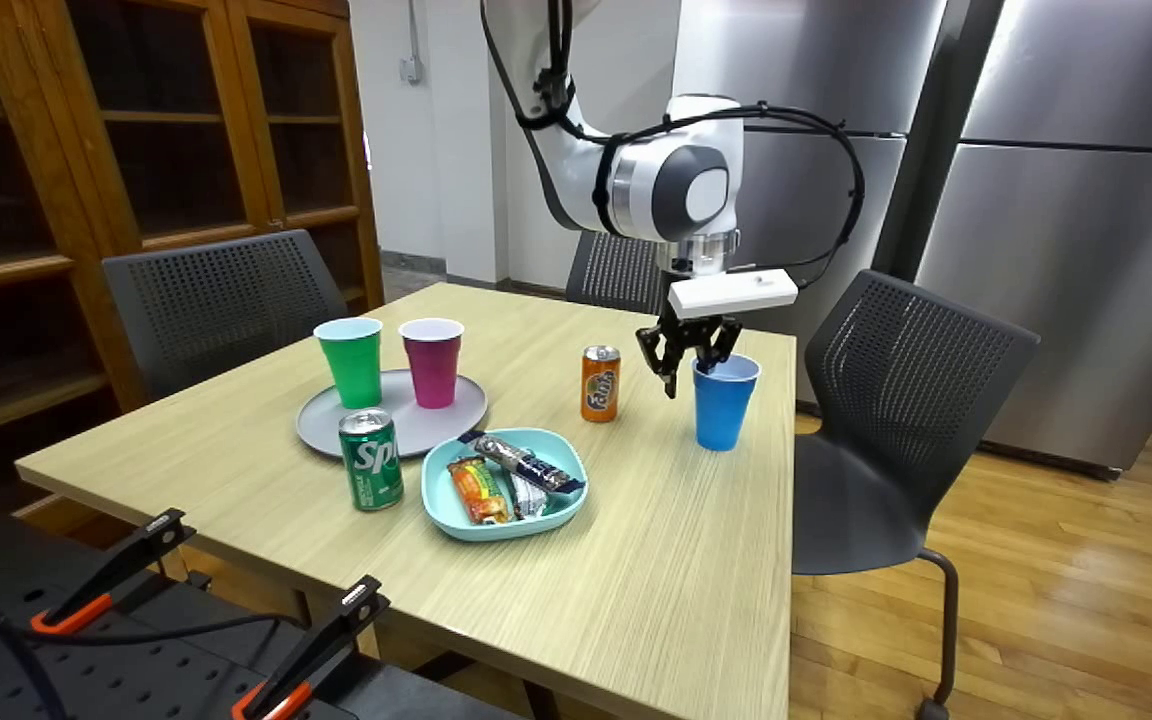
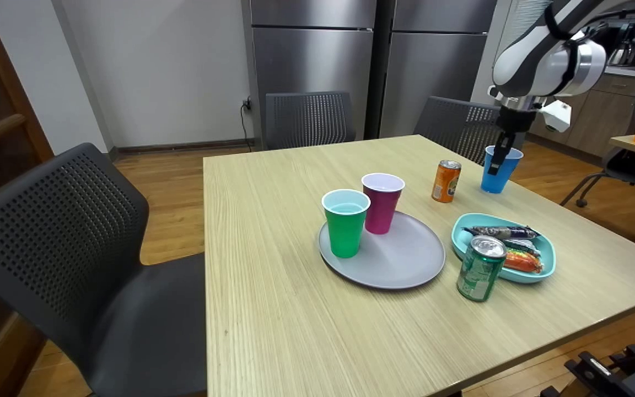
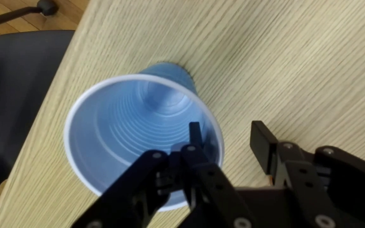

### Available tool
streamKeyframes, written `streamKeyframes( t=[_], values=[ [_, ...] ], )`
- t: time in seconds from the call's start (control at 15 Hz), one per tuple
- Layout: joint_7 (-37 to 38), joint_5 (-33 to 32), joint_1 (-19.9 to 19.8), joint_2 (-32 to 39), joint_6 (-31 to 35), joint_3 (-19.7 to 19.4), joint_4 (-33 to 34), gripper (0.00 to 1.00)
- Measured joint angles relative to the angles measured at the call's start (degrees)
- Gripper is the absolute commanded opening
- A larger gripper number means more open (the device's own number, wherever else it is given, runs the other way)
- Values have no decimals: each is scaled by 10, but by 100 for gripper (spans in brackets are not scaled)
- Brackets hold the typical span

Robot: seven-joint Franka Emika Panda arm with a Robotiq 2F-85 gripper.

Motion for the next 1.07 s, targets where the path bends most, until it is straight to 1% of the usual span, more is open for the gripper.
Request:
streamKeyframes(
  t=[0.13, 0.2, 0.73, 0.87, 1.07],
  values=[
    [0, 0, 0, 0, 0, 0, 1, 1],
    [0, 0, 0, 0, 0, 0, 2, 0],
    [-1, -1, -2, -5, 4, -1, 7, 1],
    [-2, -6, -2, -19, 18, -1, -3, 1],
    [-7, -16, 1, -54, 49, -1, -37, 1]
  ],
)
